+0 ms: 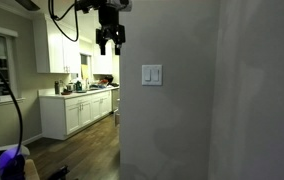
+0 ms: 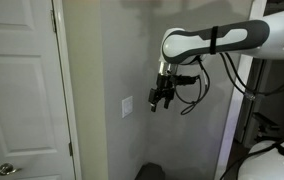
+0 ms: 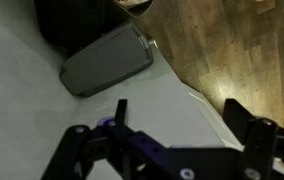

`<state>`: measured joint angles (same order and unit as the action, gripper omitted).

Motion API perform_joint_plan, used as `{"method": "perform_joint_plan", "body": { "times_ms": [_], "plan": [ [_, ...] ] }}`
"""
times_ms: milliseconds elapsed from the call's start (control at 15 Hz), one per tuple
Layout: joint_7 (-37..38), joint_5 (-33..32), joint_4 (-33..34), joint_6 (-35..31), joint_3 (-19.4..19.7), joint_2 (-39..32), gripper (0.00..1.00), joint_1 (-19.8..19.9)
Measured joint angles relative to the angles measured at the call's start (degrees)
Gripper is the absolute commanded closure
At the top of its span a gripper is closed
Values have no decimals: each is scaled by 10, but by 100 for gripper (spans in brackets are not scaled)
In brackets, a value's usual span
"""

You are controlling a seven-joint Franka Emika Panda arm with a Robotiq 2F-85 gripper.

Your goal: Flip the right light switch on the wall

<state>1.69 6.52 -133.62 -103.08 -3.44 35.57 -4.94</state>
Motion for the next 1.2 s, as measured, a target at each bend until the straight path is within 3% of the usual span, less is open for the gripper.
{"method": "perform_joint_plan", "body": {
  "times_ms": [333, 667, 1200],
  "plan": [
    [-7, -13, 56, -32, -15, -81, 66, -2],
    [-7, -36, 95, -113, -18, -163, 98, -3],
    [-8, -38, 87, -289, -9, -218, 100, 0]
  ]
}}
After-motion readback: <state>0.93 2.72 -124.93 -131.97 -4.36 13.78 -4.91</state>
